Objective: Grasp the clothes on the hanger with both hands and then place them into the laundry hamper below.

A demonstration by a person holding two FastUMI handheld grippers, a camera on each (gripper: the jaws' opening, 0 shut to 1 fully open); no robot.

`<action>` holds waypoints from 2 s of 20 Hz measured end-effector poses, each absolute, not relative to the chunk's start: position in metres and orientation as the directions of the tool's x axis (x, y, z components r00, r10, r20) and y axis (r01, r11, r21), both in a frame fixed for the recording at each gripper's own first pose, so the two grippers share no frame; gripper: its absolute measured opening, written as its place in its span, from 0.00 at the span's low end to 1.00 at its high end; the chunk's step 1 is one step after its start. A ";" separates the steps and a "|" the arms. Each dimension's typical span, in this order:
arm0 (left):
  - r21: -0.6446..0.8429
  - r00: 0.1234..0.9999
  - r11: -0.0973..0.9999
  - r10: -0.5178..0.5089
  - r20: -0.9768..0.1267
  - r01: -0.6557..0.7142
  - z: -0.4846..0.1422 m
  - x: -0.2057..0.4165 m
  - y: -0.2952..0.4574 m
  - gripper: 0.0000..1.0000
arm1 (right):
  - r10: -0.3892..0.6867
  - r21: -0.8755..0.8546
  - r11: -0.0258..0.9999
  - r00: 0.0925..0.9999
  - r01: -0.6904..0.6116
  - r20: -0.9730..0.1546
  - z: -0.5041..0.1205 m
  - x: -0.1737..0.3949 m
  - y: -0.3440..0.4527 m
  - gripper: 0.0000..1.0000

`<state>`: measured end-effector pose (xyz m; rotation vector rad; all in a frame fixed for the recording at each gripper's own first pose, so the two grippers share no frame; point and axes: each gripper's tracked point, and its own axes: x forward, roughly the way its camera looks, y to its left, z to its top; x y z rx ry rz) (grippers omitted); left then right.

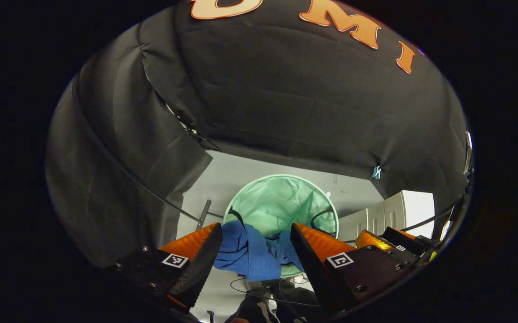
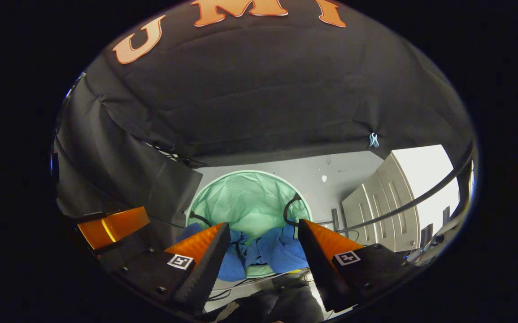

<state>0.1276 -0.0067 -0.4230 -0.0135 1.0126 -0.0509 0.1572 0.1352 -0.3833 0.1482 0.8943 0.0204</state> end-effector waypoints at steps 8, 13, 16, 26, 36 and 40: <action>-0.101 0.666 0.994 -0.107 -0.738 0.048 -0.338 0.120 -0.009 0.97 | 0.066 0.141 0.989 0.755 0.035 -0.652 -0.296 0.148 0.108 0.99; -0.136 0.758 0.989 -0.133 -0.638 0.059 -0.282 0.102 -0.010 0.97 | 0.027 0.149 0.987 0.849 0.062 -0.528 -0.222 0.139 0.083 0.99; -0.138 0.793 0.988 -0.133 -0.594 0.062 -0.260 0.091 -0.003 0.97 | 0.018 0.148 0.987 0.883 0.058 -0.469 -0.188 0.131 0.077 0.98; -0.122 0.928 0.990 -0.115 -0.354 0.076 -0.169 0.063 0.035 0.96 | -0.088 0.031 0.995 0.959 0.099 -0.270 -0.088 0.090 0.046 0.98; -0.094 0.981 0.995 -0.057 -0.185 0.040 -0.106 0.051 0.055 0.94 | -0.094 0.001 0.995 0.989 0.095 -0.116 -0.026 0.070 0.036 0.98; -0.071 0.981 0.995 -0.076 -0.179 0.064 -0.103 0.050 0.035 0.96 | -0.108 0.018 0.994 0.990 0.110 -0.092 -0.020 0.069 0.022 0.98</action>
